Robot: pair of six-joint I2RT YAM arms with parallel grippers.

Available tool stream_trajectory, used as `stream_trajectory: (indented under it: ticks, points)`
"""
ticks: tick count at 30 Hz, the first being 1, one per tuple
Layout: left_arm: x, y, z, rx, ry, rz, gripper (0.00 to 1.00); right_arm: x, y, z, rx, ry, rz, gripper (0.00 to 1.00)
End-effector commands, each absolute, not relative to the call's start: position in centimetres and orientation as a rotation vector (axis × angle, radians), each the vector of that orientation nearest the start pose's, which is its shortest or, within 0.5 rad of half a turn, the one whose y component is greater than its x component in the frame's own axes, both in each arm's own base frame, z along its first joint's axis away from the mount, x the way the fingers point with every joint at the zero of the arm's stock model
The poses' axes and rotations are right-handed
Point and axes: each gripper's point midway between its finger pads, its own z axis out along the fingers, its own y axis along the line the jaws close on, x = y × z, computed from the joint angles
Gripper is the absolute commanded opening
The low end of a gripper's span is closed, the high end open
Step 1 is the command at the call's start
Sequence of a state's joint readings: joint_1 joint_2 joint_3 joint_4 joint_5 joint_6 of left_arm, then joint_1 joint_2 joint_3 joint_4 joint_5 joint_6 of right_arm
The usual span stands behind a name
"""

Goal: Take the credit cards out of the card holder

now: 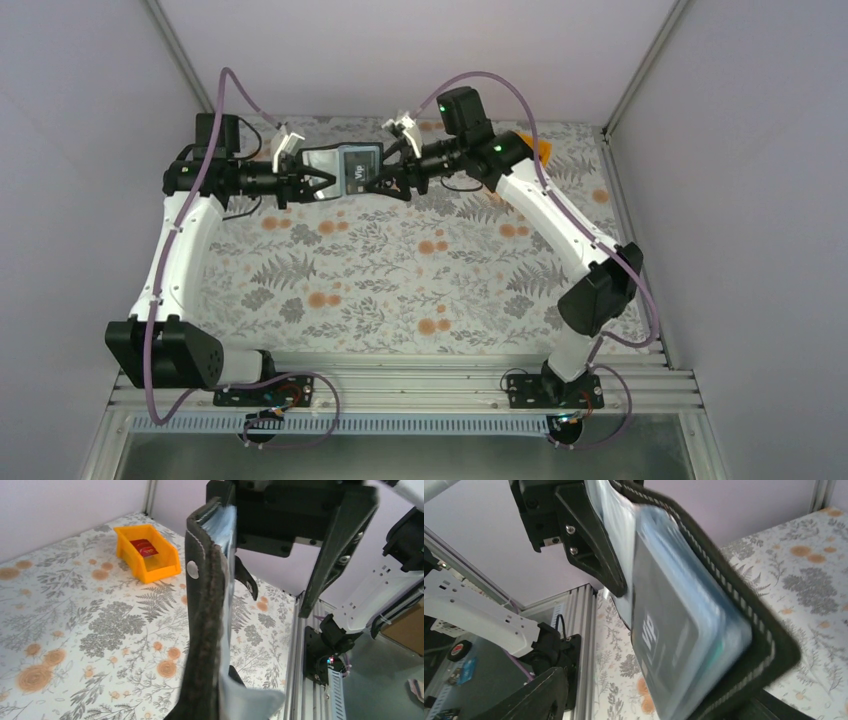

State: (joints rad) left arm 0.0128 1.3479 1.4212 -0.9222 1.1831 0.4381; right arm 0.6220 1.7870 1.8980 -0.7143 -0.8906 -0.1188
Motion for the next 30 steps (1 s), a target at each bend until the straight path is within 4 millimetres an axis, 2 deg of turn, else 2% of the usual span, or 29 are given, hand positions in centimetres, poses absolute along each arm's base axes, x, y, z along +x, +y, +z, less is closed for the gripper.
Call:
stream_trajectory:
  ticks: [1, 4, 7, 10, 15, 19, 21, 25, 28, 30]
  points:
    - [27.8, -16.3, 35.8, 0.976, 1.692, -1.211, 0.02, 30.0, 36.7, 35.5, -1.282, 1.664, 1.269, 0.74]
    - [27.8, -16.4, 35.8, 0.999, 1.667, -1.231, 0.02, 29.5, 36.8, 34.2, -1.325, 1.661, 1.33, 0.74]
    - [27.7, -16.5, 35.8, 1.014, 1.654, -1.25, 0.02, 29.2, 36.7, 33.7, -1.359, 1.629, 1.344, 0.67]
    - [27.1, -16.6, 36.0, 1.041, 1.617, -1.267, 0.02, 29.2, 36.2, 33.6, -1.368, 1.587, 1.372, 0.66]
    - [25.8, -16.8, 36.8, 1.089, 1.538, -1.275, 0.02, 30.2, 36.3, 32.9, -1.373, 1.588, 1.359, 0.74]
    - [25.5, -16.8, 36.5, 1.098, 1.53, -1.279, 0.02, 29.7, 36.4, 33.6, -1.4, 1.514, 1.393, 0.71]
    - [25.5, -16.8, 36.3, 1.099, 1.531, -1.283, 0.02, 29.3, 36.5, 34.0, -1.412, 1.479, 1.416, 0.76]
    - [25.3, -17.0, 36.5, 1.113, 1.521, -1.277, 0.02, 30.4, 36.2, 33.6, -1.402, 1.496, 1.36, 0.94]
    - [25.1, -17.2, 36.9, 1.127, 1.511, -1.272, 0.02, 30.6, 36.3, 34.4, -1.398, 1.492, 1.376, 0.94]
    - [24.8, -17.4, 37.1, 1.14, 1.5, -1.269, 0.02, 30.6, 36.4, 34.4, -1.395, 1.494, 1.373, 0.99]
